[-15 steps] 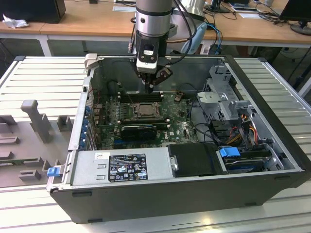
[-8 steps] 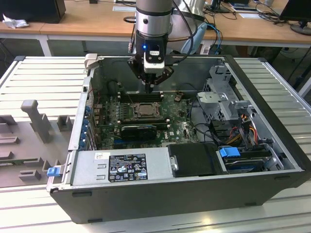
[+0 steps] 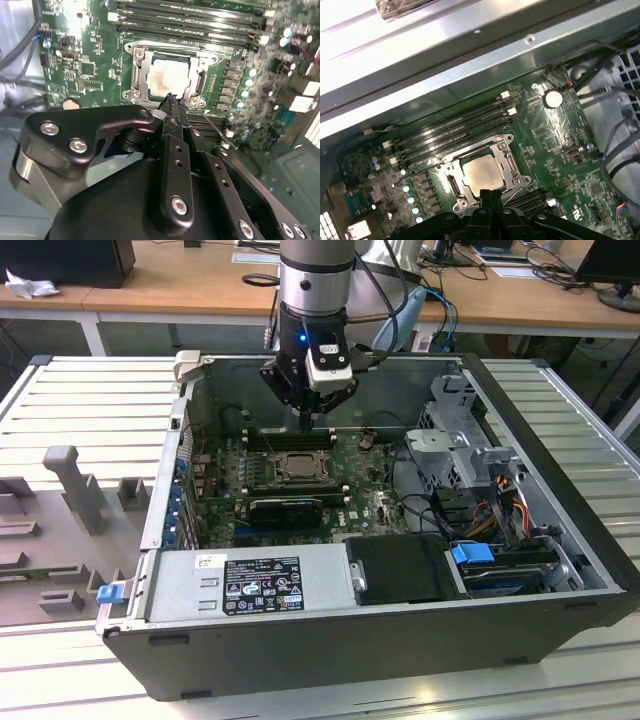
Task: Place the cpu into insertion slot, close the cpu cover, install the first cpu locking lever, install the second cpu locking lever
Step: 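Install the first cpu locking lever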
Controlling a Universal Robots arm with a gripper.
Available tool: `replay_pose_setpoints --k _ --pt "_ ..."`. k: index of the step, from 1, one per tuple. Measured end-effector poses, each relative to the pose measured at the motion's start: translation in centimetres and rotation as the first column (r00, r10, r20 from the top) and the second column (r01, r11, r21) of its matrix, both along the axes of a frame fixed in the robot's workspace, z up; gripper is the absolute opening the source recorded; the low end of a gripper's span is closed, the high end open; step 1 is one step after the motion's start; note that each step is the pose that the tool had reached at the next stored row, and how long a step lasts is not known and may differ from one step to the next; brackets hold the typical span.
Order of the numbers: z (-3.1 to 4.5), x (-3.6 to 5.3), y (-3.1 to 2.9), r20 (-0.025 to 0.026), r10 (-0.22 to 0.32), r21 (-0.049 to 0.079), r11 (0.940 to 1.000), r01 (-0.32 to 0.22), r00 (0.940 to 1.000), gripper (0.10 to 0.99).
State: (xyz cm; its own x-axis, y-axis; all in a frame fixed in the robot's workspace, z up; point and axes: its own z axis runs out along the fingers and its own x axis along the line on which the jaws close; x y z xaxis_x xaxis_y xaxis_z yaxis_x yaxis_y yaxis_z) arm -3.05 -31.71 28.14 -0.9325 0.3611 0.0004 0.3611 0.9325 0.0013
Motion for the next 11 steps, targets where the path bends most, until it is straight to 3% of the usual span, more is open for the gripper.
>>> replay_pose_setpoints --k 3,5,8,11 --pt "-0.01 0.00 0.00 0.0000 0.106 0.000 0.9944 -0.106 0.9944 0.106" --pt "-0.01 0.00 0.00 0.0000 0.135 0.000 0.9908 -0.135 0.9908 0.106" --pt "-0.03 -0.11 0.00 0.0000 0.200 0.000 0.9798 -0.200 0.9798 0.106" --pt "-0.04 -0.82 0.00 0.0003 0.213 0.002 0.9771 -0.213 0.9771 0.106"
